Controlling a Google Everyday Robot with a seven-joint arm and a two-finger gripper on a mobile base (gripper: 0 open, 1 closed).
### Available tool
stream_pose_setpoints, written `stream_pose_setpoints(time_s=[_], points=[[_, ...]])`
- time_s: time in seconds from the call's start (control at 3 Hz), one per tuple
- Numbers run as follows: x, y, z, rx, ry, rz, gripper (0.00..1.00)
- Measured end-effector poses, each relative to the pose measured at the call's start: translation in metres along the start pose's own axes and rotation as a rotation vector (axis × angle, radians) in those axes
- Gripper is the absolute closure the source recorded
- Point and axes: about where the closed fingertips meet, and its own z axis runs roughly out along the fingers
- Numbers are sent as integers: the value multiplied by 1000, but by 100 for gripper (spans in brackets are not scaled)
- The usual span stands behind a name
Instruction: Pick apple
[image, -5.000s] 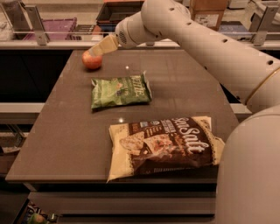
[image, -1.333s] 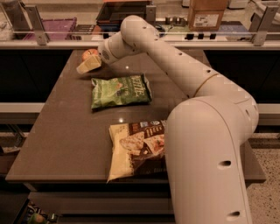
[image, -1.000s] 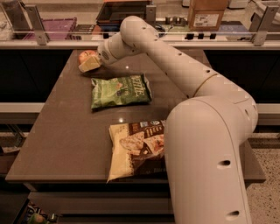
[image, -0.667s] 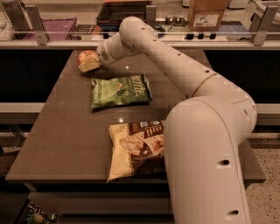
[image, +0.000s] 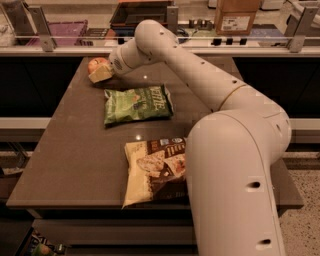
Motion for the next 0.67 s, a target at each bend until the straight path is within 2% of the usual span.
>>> stream_pose_setpoints(time_s=[0.33, 0.67], points=[[0, 0, 0, -1, 0, 0, 100], [-8, 4, -7, -23, -2, -16, 100]])
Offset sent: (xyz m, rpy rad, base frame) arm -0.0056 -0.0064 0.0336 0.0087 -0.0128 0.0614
